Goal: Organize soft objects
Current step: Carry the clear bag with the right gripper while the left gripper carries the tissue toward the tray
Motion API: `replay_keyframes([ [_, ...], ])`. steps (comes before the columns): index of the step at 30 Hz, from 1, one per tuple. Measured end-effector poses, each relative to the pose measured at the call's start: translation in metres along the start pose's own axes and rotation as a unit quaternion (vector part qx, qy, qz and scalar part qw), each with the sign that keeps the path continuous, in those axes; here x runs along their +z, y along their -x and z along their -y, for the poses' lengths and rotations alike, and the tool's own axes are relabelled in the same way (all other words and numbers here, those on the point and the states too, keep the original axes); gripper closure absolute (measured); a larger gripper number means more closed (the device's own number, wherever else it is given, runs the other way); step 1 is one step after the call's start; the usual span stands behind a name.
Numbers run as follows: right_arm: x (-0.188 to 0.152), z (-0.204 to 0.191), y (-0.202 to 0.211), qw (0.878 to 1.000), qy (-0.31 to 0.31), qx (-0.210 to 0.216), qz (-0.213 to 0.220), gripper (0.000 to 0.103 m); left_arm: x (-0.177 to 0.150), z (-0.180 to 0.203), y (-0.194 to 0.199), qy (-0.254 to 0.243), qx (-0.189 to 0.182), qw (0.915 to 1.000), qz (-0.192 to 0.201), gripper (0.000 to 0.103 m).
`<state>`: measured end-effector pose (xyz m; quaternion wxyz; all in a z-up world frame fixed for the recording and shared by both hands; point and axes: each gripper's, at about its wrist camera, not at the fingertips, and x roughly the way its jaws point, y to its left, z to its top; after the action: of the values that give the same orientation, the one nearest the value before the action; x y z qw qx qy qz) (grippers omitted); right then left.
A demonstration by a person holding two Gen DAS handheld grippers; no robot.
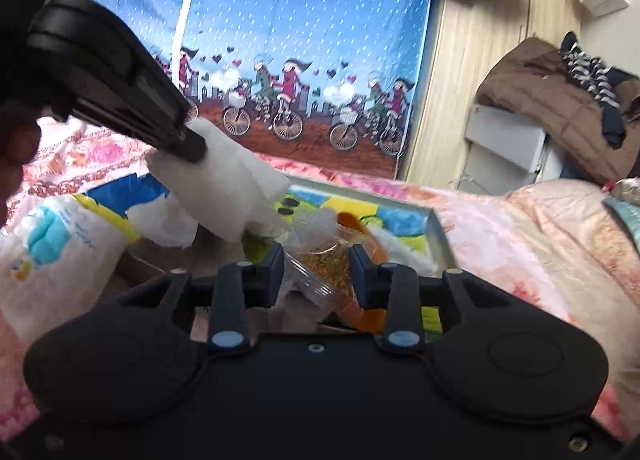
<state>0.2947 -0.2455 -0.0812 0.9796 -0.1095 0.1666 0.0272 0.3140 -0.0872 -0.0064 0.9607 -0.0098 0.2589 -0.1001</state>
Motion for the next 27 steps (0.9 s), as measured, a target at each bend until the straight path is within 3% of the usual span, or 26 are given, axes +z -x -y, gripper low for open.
replay_keyframes([
  [7,-0.008,0.001,-0.025,0.999,-0.021,0.019,-0.034,0.076,-0.022,0.002,-0.038,-0.002,-0.003,0.9994,-0.036,0.099],
  [16,-0.006,0.003,-0.033,0.998,-0.027,0.021,-0.044,0.07,-0.032,-0.013,-0.046,0.017,-0.013,0.9979,-0.061,0.094],
  [18,-0.004,0.0,-0.031,0.999,-0.022,0.018,-0.044,0.063,-0.031,-0.014,-0.043,0.025,-0.015,0.9976,-0.063,0.091],
  [23,0.004,0.009,-0.014,0.999,-0.019,0.012,-0.033,0.031,-0.024,-0.017,-0.028,0.051,-0.022,0.9958,-0.073,0.08],
  [27,0.01,0.019,0.01,0.999,-0.029,0.006,-0.017,0.018,-0.016,-0.019,-0.006,0.052,-0.019,0.9967,-0.06,0.067],
])
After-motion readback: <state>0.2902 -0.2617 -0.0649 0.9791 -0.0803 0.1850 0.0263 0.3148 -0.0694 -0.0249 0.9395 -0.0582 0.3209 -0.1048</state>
